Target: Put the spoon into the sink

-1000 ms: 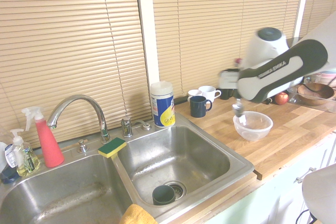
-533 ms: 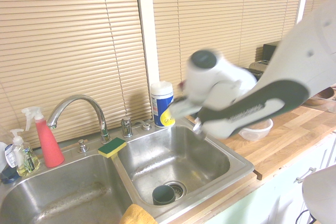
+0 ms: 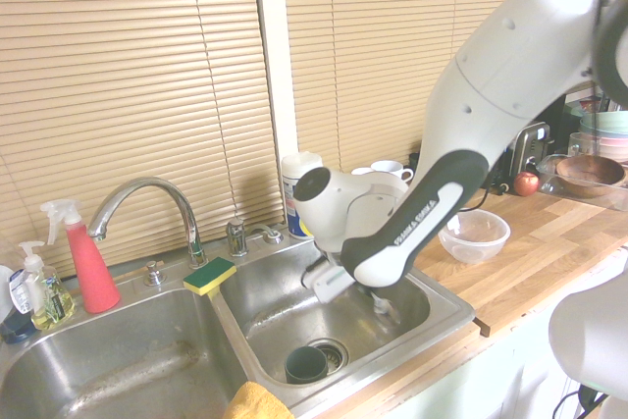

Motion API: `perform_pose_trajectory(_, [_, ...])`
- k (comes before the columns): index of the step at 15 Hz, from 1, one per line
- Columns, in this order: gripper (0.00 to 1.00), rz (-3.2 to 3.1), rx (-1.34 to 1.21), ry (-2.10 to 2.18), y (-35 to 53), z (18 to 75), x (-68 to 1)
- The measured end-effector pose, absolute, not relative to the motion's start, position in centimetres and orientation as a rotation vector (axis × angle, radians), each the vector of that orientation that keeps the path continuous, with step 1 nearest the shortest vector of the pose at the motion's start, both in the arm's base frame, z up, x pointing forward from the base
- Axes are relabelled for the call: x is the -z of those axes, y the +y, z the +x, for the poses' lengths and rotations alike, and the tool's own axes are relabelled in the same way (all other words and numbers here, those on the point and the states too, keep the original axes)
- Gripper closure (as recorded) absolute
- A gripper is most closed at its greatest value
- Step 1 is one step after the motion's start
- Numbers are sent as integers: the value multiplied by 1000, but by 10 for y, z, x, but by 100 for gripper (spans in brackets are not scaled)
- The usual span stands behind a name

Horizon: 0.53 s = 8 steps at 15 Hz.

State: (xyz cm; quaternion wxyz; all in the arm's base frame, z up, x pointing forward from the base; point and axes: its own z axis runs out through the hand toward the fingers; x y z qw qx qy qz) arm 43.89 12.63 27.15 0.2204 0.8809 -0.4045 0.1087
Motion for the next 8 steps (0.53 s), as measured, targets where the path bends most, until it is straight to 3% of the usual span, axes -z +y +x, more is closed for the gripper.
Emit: perform_pose_trajectory(8, [0, 2427, -172, -1137, 147, 493, -226])
